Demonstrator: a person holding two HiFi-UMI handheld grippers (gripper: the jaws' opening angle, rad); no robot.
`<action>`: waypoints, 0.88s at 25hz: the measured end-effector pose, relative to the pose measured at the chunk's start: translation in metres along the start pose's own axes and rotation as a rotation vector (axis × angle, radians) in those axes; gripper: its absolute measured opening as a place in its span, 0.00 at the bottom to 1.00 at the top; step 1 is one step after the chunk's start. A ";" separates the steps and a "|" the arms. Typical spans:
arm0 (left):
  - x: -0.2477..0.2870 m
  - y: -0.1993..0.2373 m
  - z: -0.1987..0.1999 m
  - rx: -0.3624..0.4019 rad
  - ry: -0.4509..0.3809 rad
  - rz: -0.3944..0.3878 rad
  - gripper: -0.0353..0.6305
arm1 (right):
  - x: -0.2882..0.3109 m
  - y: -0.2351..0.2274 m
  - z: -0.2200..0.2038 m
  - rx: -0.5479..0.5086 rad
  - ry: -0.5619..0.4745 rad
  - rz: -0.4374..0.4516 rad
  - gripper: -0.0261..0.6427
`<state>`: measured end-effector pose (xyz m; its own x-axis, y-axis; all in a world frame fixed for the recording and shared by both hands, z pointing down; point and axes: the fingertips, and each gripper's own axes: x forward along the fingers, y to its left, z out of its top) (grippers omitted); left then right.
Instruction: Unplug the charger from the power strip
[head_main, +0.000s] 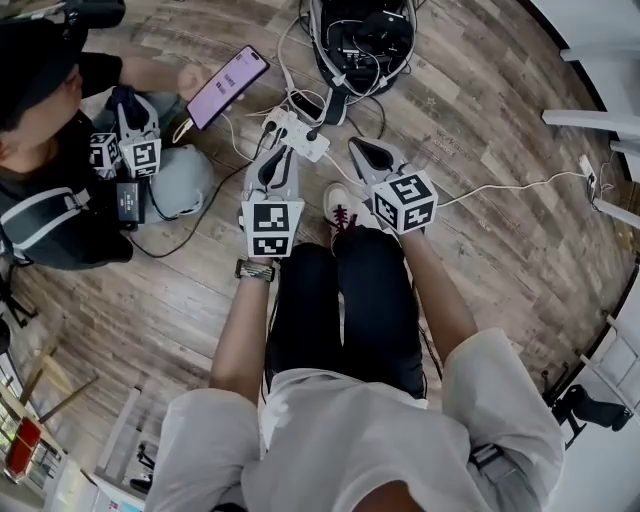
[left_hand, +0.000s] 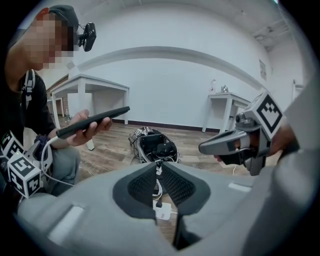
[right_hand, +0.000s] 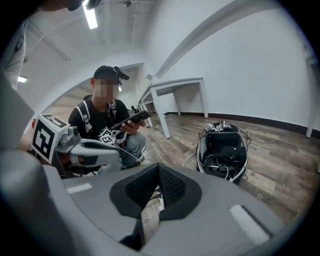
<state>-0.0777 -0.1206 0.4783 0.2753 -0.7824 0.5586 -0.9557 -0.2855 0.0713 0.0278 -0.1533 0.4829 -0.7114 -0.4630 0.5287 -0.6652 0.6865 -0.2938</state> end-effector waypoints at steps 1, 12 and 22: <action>0.004 0.000 -0.006 0.011 0.001 0.000 0.11 | 0.004 -0.003 -0.004 -0.007 -0.006 0.003 0.04; 0.055 0.018 -0.061 0.049 -0.037 0.022 0.13 | 0.059 -0.029 -0.055 -0.066 -0.046 0.004 0.04; 0.086 0.025 -0.110 0.042 -0.051 0.005 0.16 | 0.092 -0.044 -0.112 -0.054 -0.035 0.005 0.04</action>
<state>-0.0894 -0.1340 0.6193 0.2763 -0.8111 0.5155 -0.9523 -0.3035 0.0330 0.0169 -0.1630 0.6332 -0.7229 -0.4778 0.4992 -0.6488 0.7178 -0.2525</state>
